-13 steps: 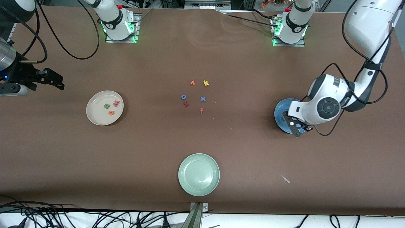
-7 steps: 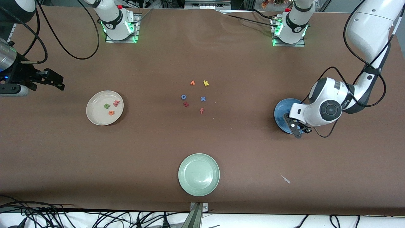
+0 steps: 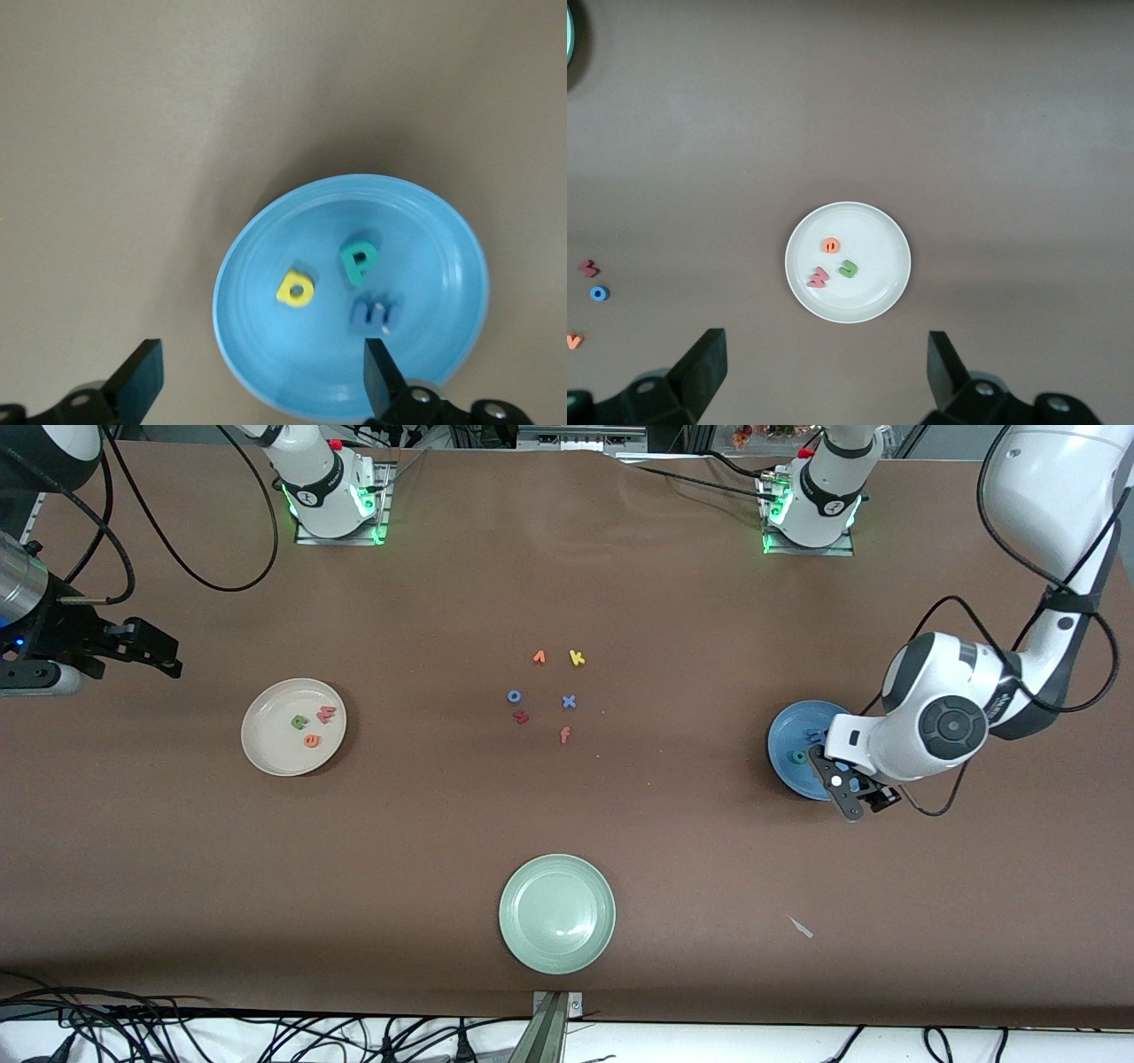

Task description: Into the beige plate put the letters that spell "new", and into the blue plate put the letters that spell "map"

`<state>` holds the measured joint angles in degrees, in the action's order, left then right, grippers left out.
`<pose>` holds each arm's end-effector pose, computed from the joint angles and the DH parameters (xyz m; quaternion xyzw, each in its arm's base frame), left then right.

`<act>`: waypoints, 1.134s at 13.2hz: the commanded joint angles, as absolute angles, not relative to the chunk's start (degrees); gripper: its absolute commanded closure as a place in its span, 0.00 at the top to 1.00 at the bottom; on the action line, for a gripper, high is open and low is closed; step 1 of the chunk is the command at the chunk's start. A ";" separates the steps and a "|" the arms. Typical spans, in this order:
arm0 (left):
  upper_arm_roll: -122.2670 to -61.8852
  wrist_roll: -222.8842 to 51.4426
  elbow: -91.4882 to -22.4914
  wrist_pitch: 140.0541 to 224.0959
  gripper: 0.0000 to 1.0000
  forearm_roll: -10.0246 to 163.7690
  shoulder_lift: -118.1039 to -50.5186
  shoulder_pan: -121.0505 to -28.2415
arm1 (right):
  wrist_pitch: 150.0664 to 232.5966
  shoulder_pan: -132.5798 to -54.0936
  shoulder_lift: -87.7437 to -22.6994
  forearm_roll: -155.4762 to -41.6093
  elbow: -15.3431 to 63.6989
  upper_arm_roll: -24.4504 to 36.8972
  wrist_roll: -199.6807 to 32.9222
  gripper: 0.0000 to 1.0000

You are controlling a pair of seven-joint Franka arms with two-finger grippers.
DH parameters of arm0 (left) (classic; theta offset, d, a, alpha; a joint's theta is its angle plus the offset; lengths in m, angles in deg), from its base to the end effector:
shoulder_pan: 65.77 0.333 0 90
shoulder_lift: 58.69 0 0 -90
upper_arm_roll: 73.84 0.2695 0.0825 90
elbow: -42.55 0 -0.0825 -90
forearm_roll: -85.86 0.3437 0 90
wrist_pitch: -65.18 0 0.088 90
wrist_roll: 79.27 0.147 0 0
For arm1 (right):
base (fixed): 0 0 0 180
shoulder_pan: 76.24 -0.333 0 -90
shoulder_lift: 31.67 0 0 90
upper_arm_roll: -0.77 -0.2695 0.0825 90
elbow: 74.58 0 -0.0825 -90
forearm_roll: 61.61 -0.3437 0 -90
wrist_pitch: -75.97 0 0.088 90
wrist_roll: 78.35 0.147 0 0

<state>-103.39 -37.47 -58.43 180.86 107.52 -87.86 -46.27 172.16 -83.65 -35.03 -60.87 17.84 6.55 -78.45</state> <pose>0.5755 -0.0567 0.2374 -0.8573 0.5064 0.0918 0.0141 0.5372 0.0146 0.4985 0.9998 0.0159 0.0039 0.0093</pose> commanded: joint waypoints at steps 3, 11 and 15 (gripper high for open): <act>-104.25 -38.66 -45.02 164.69 1.00 99.06 -86.81 -46.79 | 172.13 -83.01 -34.39 -61.87 18.50 6.05 -78.44 1.00; -85.29 -59.90 -44.28 161.68 1.00 93.07 -71.72 -67.86 | 172.04 -83.01 -34.39 -61.87 18.58 6.05 -78.44 1.00; -80.70 -77.54 -50.25 162.03 1.00 91.31 -62.41 -71.39 | 172.04 -83.01 -34.39 -61.87 18.58 6.05 -78.44 1.00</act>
<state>-83.14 -69.55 -44.54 161.63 93.00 -68.46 -69.55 172.15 -83.65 -35.05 -60.90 18.02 6.54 -78.45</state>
